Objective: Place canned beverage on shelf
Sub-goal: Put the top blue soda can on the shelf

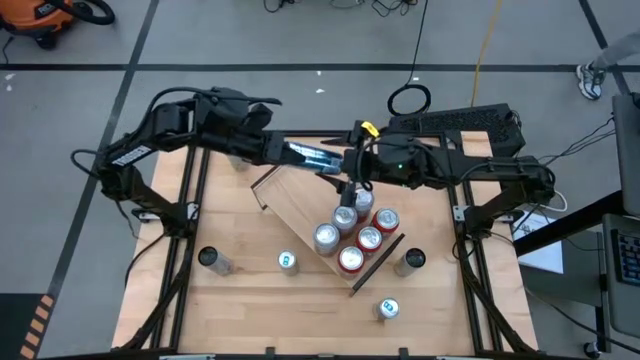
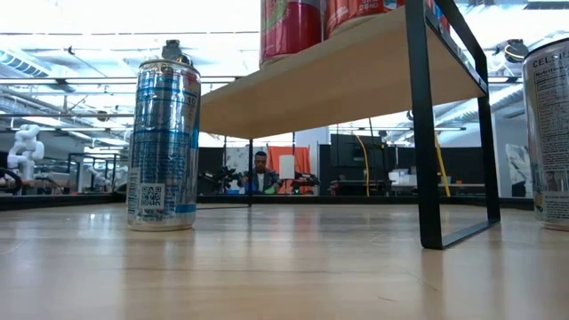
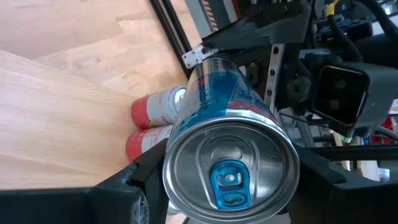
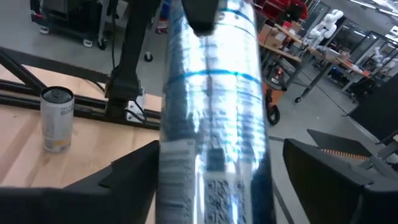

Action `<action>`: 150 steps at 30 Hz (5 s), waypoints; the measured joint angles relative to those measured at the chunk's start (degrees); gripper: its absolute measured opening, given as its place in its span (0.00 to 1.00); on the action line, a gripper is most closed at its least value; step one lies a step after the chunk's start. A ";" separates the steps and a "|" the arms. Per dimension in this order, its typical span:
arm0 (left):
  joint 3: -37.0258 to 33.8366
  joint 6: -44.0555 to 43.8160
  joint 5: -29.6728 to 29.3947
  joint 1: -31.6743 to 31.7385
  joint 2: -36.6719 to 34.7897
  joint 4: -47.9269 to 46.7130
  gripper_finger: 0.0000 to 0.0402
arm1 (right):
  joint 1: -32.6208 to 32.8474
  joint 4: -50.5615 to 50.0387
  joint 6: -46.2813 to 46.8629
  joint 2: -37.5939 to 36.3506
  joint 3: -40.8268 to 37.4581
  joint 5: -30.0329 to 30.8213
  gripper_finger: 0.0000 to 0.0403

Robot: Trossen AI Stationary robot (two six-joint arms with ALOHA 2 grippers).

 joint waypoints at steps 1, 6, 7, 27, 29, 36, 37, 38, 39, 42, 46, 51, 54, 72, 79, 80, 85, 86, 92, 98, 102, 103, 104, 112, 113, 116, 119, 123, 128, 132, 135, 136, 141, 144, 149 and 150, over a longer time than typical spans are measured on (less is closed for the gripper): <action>0.00 0.00 0.06 0.00 0.37 0.27 0.57 | 0.00 0.02 -0.02 0.00 0.00 0.00 0.75; -0.01 1.07 0.02 0.04 1.07 0.44 0.57 | 0.47 0.02 0.00 0.00 0.00 0.06 0.64; 0.02 1.54 0.06 0.04 1.18 0.46 0.57 | 0.49 -0.05 0.01 0.00 0.00 0.13 0.62; 0.02 12.48 -0.88 1.89 1.30 7.25 0.92 | 1.18 -0.42 13.29 -0.90 -0.07 -2.32 0.50; 0.02 14.40 -0.89 2.49 0.89 9.35 0.94 | 1.16 -0.42 15.96 -1.03 -0.07 -3.73 0.50; 0.02 24.60 -0.92 5.06 -1.30 17.37 0.96 | 0.25 0.45 27.95 -1.03 -0.07 -11.75 0.50; 0.02 25.83 -0.93 5.22 -1.70 17.85 0.96 | -0.06 0.44 29.84 -1.03 -0.07 -13.10 0.50; 0.02 27.07 -0.90 5.37 -2.16 18.82 0.96 | -0.40 0.46 31.66 -1.03 -0.07 -14.34 0.50; 0.02 28.42 -0.90 5.43 -2.60 19.75 0.96 | -0.76 0.50 33.26 -1.03 -0.07 -15.56 0.50; 0.02 31.87 -0.89 5.42 -4.13 20.15 0.96 | -2.04 0.65 37.78 -1.03 -0.07 -18.40 0.50; 0.02 33.67 -0.43 5.42 -5.57 18.98 0.96 | -4.12 1.69 42.55 -1.03 -0.06 -22.93 0.50; 0.02 34.69 -0.37 5.42 -7.19 15.38 0.96 | -6.58 5.59 46.98 -1.03 0.01 -28.32 0.50; 0.02 35.37 -0.36 5.42 -7.69 11.80 0.96 | -7.80 6.87 48.97 -1.03 0.02 -30.60 0.50; 0.02 29.57 -0.47 5.03 -8.13 7.59 0.96 | -10.21 9.46 55.51 -1.01 0.02 -37.37 0.50; 0.02 25.67 -0.41 5.03 -8.11 7.20 0.96 | -10.21 10.37 55.61 -1.01 0.02 -37.40 0.50; 0.02 25.68 -0.31 5.03 -8.12 7.20 0.96 | -10.21 10.43 55.61 -1.01 0.02 -37.40 0.50; 0.02 25.62 4.31 5.58 -7.11 7.22 0.96 | -10.21 10.45 55.85 -1.01 0.02 -37.42 0.50; 0.02 25.62 4.71 5.74 -6.68 7.21 0.96 | -10.21 10.45 55.85 -1.01 0.02 -37.42 0.50; 0.02 23.98 6.45 7.58 -4.10 7.39 0.97 | -10.21 10.25 55.87 -1.01 0.02 -37.42 0.50; 0.02 24.41 12.36 7.82 -2.62 7.99 0.99 | -10.21 10.27 55.85 -1.01 0.02 -37.42 0.50; 0.02 24.37 14.17 7.82 -1.60 7.99 0.99 | -10.21 10.27 55.78 -1.01 0.02 -37.42 0.50; 0.02 24.10 14.18 7.82 -1.48 8.06 0.99 | -10.20 10.27 55.78 -1.01 0.02 -37.42 0.50; 0.02 23.99 14.16 7.82 -1.33 8.30 0.99 | -10.21 10.27 55.78 -1.01 0.02 -37.42 0.50; 0.02 21.01 13.89 7.69 -0.40 10.79 0.93 | -10.21 10.14 55.34 -1.01 0.02 -37.33 0.50; 0.02 20.96 13.89 7.66 -0.27 10.77 0.91 | -10.25 10.14 55.21 -1.01 0.02 -37.33 0.50; -0.04 20.94 13.96 7.65 -0.12 10.68 0.82 | -10.32 9.94 55.16 -1.01 0.02 -37.13 0.50; -0.02 20.93 14.87 7.67 -0.33 10.74 0.74 | -10.34 9.87 54.73 -1.01 0.02 -36.56 0.50; -0.02 21.00 14.81 7.67 -0.26 10.59 0.64 | -10.32 9.67 54.02 -1.01 0.02 -35.75 0.51; -0.02 21.21 14.81 7.67 -0.31 10.76 0.58 | -10.29 10.26 54.25 -1.01 0.02 -35.62 0.56; -0.02 20.99 14.80 7.67 -0.31 10.87 0.58 | -10.29 10.37 54.14 -1.01 0.02 -35.45 0.63; -0.02 20.49 14.83 7.65 -0.20 10.22 0.58 | -10.32 11.03 54.40 -1.01 0.02 -34.84 0.67; -0.02 19.92 14.83 7.64 -0.18 10.22 0.58 | -10.32 11.06 54.47 -1.01 0.04 -34.49 0.69; -0.02 16.64 14.40 7.67 -0.20 10.22 0.58 | -9.89 10.17 53.02 -1.01 0.04 -31.76 0.76; -0.02 14.94 12.45 7.63 -0.20 9.92 0.58 | -9.06 9.21 51.11 -1.01 0.04 -28.92 0.80; -0.02 12.59 7.80 7.67 -0.22 10.09 0.58 | -6.73 8.89 41.23 -1.01 0.04 -22.73 0.83; -0.02 11.99 7.03 7.66 -0.22 10.21 0.58 | -6.22 8.65 38.39 -1.01 0.04 -21.17 0.83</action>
